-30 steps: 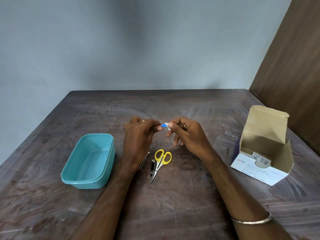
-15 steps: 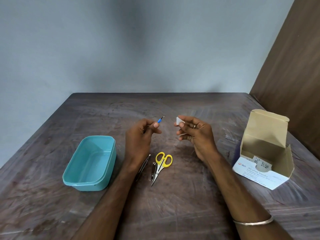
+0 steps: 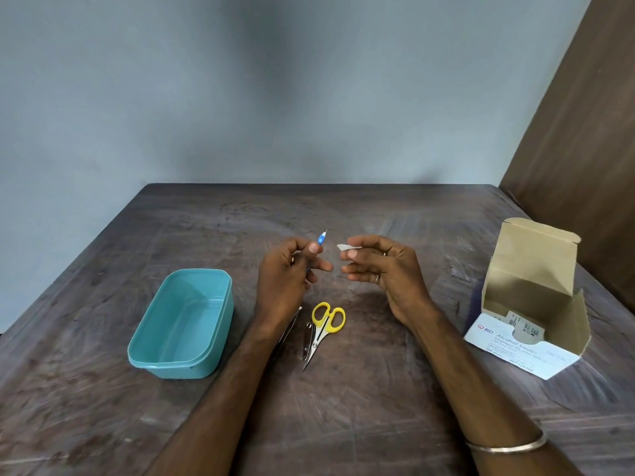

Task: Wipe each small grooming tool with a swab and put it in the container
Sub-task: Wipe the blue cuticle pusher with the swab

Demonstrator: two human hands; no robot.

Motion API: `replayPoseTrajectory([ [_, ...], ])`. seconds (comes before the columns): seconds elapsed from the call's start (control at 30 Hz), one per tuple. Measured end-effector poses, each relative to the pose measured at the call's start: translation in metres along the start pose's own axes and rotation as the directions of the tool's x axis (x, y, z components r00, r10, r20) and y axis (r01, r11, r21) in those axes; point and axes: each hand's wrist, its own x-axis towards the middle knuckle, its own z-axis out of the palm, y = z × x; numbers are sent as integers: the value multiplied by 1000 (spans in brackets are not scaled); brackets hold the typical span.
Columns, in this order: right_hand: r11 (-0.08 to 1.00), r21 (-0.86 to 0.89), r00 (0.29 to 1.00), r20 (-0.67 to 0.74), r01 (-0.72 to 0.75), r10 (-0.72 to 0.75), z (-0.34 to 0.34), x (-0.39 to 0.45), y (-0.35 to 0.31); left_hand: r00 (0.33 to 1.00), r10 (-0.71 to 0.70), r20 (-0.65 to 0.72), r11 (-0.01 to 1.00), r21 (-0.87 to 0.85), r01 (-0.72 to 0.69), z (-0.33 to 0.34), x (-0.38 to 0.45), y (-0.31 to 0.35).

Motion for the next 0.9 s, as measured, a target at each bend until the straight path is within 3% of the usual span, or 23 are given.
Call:
replayPoseTrajectory([
  [0.9,998,-7,998,42,57,-57,0,0,2,999,-28,39,996,-84,31,1,-2,-1],
])
